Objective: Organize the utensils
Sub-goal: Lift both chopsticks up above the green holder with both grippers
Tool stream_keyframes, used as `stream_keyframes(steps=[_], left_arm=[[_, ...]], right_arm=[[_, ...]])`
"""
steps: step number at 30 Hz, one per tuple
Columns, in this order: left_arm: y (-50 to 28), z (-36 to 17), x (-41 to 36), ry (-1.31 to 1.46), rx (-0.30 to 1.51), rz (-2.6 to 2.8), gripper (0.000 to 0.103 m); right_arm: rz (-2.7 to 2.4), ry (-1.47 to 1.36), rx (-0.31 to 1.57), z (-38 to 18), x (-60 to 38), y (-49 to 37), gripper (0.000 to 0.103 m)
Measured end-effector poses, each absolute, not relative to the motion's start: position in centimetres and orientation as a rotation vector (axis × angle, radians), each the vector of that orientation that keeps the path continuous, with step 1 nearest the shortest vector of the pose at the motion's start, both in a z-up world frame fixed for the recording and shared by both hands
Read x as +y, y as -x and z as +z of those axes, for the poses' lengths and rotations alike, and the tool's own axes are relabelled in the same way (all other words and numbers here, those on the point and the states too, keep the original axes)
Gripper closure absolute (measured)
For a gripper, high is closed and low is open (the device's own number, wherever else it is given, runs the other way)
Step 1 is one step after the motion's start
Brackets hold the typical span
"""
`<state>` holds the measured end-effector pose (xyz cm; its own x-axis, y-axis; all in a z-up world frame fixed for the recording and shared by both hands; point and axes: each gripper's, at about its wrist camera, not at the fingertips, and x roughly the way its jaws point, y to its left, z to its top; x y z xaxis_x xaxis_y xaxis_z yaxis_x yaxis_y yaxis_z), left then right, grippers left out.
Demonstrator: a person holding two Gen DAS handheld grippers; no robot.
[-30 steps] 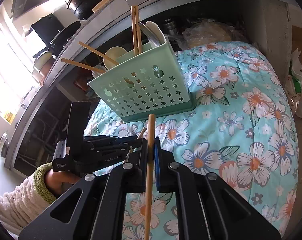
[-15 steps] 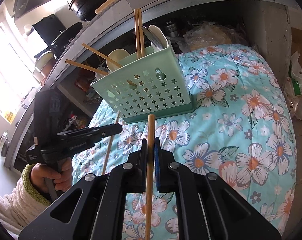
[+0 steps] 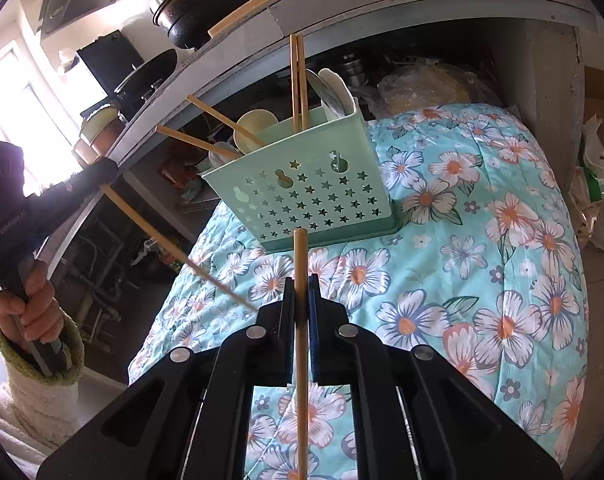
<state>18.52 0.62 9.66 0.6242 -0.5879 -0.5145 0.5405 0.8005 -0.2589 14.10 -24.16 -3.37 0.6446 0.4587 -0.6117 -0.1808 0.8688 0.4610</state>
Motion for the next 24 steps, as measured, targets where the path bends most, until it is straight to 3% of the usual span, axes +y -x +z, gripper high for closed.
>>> stream_keyframes(steps=[12,24], left_arm=[[-20.2,19.0,3.0,0.189,0.29,-0.616,0.098],[-25.4,19.1,1.0,0.205,0.207,-0.567,0.098]], right_arm=[[0.374,-0.379,0.798,-3.4,-24.1,-14.4,0.097],[0.372,-0.387,0.819,-4.1,-24.2,-15.6,0.097]])
